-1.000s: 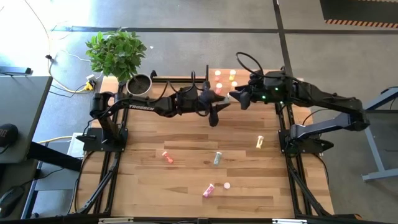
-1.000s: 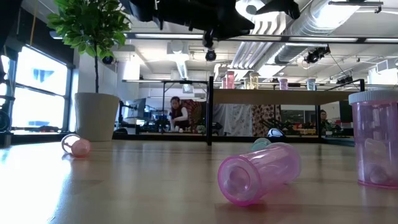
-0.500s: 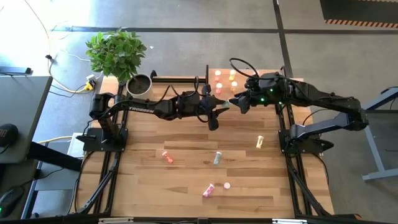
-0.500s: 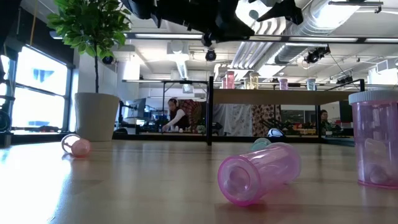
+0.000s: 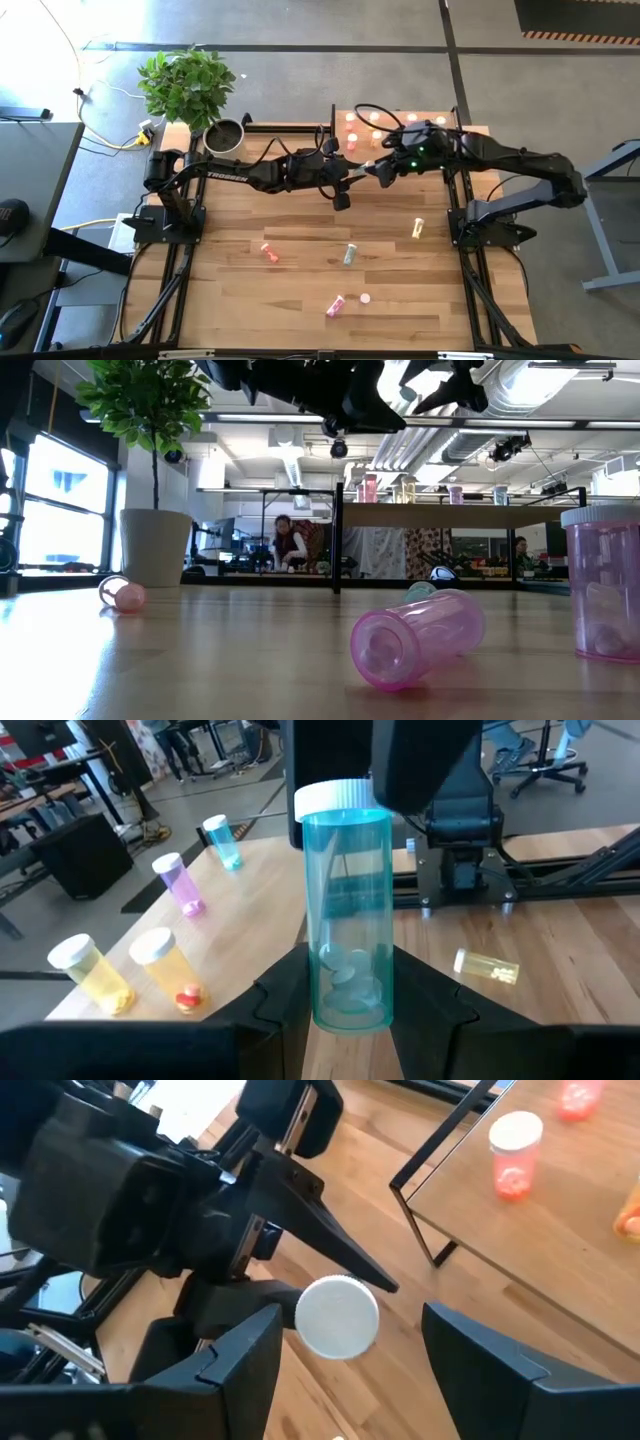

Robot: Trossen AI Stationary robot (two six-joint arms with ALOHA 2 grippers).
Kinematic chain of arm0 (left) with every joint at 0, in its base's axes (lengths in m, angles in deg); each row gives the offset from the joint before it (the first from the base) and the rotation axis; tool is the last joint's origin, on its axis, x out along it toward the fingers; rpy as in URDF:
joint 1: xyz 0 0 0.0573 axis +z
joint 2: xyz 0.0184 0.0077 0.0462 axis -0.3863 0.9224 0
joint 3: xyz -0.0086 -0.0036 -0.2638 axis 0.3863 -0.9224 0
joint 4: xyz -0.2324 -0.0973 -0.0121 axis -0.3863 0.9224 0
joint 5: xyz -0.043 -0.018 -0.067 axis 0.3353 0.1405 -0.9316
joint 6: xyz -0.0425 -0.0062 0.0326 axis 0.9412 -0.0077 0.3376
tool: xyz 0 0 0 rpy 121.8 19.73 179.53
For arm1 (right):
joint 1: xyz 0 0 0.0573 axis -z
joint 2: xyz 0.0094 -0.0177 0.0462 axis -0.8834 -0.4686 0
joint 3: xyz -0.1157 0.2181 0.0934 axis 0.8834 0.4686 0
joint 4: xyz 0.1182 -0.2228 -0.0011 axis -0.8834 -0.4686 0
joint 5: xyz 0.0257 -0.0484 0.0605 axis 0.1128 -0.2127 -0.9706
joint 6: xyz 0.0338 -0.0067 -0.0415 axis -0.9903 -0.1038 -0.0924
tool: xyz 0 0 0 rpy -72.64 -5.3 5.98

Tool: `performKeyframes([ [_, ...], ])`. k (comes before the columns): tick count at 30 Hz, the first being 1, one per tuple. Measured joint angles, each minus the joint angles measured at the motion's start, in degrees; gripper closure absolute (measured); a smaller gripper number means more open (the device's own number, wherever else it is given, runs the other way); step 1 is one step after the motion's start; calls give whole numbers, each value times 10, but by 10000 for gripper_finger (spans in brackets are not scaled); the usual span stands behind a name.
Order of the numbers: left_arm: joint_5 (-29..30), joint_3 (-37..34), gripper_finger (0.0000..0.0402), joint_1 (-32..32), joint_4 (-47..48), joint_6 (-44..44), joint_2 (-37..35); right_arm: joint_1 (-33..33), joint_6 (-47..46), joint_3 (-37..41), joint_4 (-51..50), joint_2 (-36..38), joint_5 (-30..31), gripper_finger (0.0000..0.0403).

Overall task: Pick and place medicine bottles onto shelf by color
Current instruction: Put the top blue medicine bottle aligned with the other blue medicine bottle on the shelf

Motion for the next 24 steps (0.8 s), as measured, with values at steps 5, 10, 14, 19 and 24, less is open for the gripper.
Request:
performKeyframes([
  [5, 0, 0, 296, 0, 2, -8, 0, 0, -2, 0, 2, -8, -1, 171],
  [10, 0, 0, 296, 0, 2, -15, 0, 3, -10, 0, 7, -8, 4, 193],
  [14, 0, 0, 296, 0, 2, -15, 0, 3, -10, 0, 5, -8, 5, 224],
  [19, 0, 0, 296, 0, 2, -15, 0, 3, -10, 0, 5, -8, 5, 263],
  [24, 0, 0, 296, 0, 2, -15, 0, 3, -10, 0, 5, -8, 3, 286],
])
